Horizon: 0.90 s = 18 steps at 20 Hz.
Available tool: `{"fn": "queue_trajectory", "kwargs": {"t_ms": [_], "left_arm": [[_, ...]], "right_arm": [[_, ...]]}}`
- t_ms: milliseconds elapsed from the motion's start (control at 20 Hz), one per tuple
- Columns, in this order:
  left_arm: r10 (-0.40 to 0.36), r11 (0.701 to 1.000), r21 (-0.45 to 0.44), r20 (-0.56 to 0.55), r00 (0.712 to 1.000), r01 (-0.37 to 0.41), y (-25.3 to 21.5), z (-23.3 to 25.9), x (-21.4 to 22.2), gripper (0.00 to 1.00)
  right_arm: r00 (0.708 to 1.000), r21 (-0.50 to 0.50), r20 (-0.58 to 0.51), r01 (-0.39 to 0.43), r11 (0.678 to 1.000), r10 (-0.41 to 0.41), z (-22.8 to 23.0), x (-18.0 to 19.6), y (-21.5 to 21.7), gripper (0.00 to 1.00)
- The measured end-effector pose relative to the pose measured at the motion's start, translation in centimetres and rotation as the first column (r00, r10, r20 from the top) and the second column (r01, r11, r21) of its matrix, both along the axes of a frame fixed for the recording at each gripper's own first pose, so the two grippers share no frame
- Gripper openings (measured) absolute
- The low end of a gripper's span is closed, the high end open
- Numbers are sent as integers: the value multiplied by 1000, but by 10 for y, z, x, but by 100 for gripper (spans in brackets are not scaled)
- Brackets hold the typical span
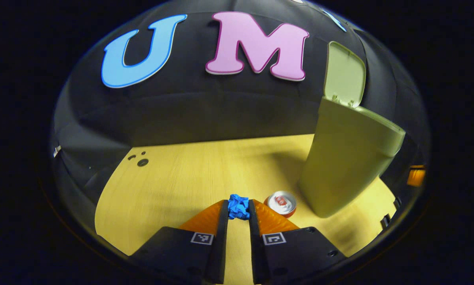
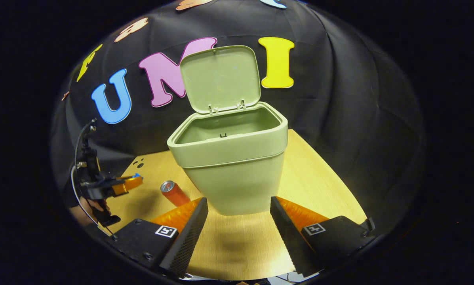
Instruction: Press the lid of the desktop garbage bin to open it, pick up the crumpled paper on the desktop and throw it into the bin, then pick up the pop can on the desktop and drop it into the bin, and finally close the garbage bin lid.
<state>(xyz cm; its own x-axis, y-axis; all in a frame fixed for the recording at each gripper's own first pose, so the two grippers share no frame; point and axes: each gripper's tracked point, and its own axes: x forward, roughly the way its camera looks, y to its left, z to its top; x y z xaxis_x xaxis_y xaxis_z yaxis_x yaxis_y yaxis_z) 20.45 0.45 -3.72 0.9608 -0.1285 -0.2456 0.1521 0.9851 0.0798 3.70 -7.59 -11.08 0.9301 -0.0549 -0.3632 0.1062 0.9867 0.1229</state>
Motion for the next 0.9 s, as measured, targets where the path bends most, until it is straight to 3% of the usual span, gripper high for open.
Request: {"fn": "queue_trajectory", "kwargs": {"t_ms": [200,350,650,900], "left_arm": [[-99,995,14,103,990,99,-55,70,-8,29],[-215,976,12,157,964,216,-115,110,-14,30],[-364,930,34,223,904,366,-209,138,-23,30],[-443,895,33,188,877,445,-254,128,-23,30]], "right_arm": [[1000,3,10,5,1000,-5,3,4,-6,99],[1000,6,16,-3,1000,3,4,9,-9,99],[1000,14,14,13,1000,-13,2,10,-27,99],[999,30,2,32,999,-32,-2,9,-44,99]]}}
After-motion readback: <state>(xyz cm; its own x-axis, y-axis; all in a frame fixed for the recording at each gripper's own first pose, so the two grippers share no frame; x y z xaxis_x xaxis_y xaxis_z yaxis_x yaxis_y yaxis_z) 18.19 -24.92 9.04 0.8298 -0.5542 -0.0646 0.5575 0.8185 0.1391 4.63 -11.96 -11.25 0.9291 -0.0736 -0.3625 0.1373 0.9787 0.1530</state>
